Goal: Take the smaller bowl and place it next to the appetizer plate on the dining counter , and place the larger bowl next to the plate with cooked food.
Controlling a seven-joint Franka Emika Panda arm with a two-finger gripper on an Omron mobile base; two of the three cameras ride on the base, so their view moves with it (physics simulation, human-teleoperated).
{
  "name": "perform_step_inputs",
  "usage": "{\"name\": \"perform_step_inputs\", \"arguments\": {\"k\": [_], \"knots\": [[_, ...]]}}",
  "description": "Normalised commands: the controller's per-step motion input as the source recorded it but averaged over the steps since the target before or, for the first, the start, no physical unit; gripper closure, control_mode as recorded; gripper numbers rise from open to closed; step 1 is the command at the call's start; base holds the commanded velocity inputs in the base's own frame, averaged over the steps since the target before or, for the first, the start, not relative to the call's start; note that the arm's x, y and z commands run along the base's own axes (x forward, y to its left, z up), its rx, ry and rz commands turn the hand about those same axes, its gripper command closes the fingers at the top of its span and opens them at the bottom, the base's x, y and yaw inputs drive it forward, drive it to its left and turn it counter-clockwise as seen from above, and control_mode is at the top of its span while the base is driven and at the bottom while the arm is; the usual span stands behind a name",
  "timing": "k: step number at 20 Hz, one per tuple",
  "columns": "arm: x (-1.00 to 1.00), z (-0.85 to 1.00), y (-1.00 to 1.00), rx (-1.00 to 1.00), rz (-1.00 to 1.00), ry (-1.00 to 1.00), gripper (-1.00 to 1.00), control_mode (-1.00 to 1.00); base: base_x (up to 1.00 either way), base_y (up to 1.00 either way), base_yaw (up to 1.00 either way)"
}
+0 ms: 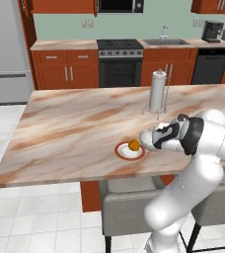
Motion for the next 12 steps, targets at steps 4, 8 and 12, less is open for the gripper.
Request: {"name": "perform_step_inputs", "arguments": {"k": [4,8,12], "knots": [[0.27,0.00,-0.17,0.00,-0.02,0.00,-1.00,-1.00,0.00,0.00,0.00],[0.02,0.00,-0.49,0.00,-0.02,0.00,-1.00,-1.00,0.00,0.00,0.00],[-0.15,0.23,-0.56,0.00,-0.01,0.00,-1.00,-1.00,0.00,0.00,0.00]]}}
